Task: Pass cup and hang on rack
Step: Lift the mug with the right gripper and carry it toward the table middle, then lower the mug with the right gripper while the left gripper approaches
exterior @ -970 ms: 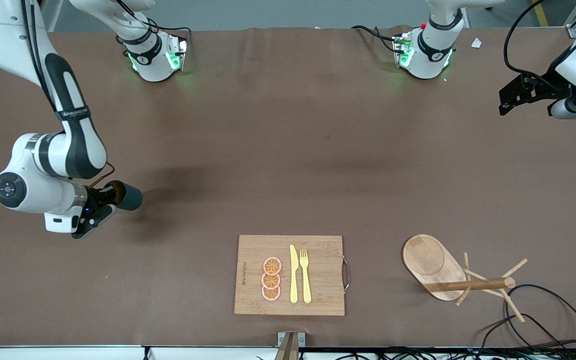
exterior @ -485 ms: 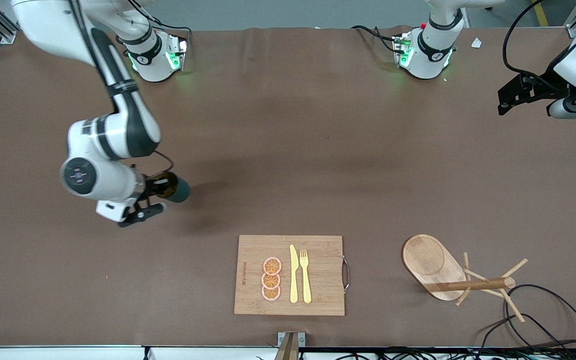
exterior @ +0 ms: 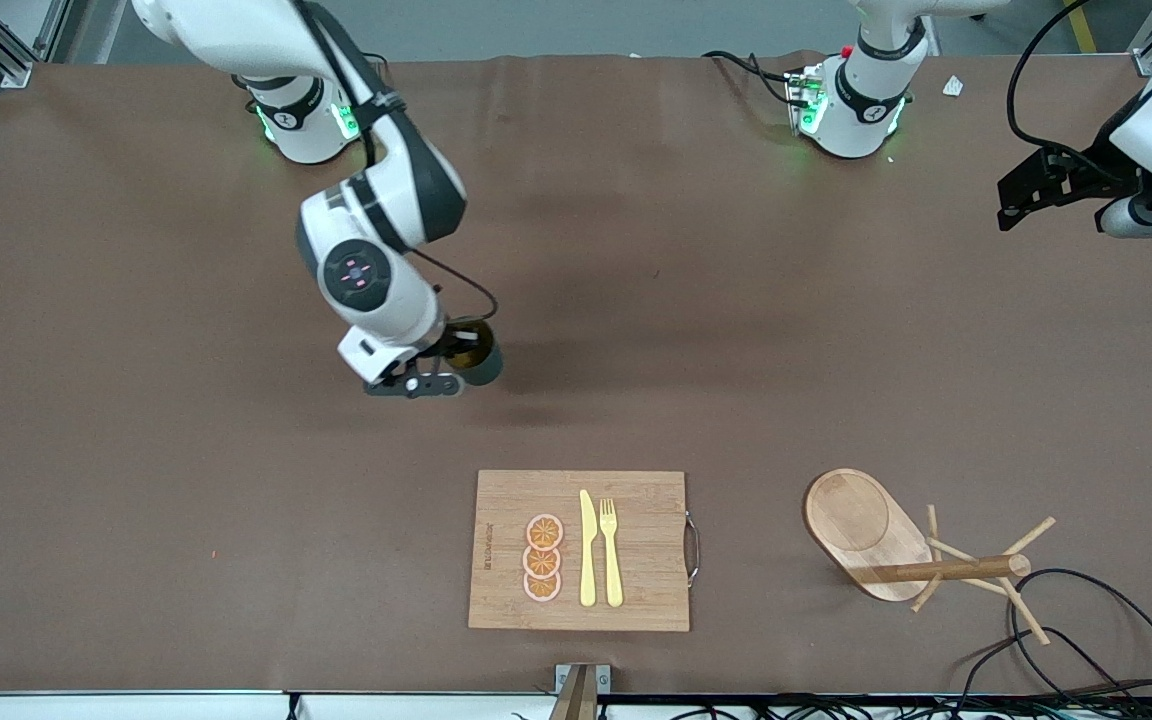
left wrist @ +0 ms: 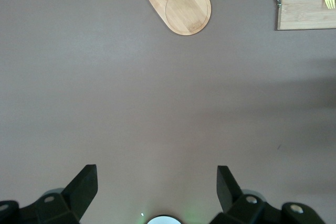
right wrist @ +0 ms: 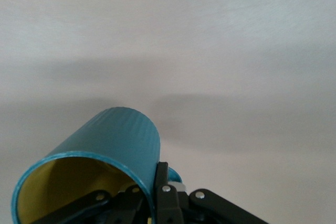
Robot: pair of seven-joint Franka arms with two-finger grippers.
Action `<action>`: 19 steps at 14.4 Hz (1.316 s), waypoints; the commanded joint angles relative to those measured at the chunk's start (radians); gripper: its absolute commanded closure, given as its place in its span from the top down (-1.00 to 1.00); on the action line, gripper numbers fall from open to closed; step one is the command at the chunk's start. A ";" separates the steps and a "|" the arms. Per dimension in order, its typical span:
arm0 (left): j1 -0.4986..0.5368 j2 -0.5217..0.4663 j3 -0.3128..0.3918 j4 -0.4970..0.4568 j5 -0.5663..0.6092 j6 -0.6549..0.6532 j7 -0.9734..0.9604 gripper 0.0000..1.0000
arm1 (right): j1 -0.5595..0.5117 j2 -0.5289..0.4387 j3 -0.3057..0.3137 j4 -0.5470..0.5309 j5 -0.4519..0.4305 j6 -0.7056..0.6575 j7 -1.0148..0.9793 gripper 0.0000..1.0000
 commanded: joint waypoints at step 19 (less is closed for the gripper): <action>-0.134 0.098 -0.027 0.018 0.024 0.066 -0.173 1.00 | 0.212 0.245 -0.012 0.189 0.101 0.125 0.289 -0.99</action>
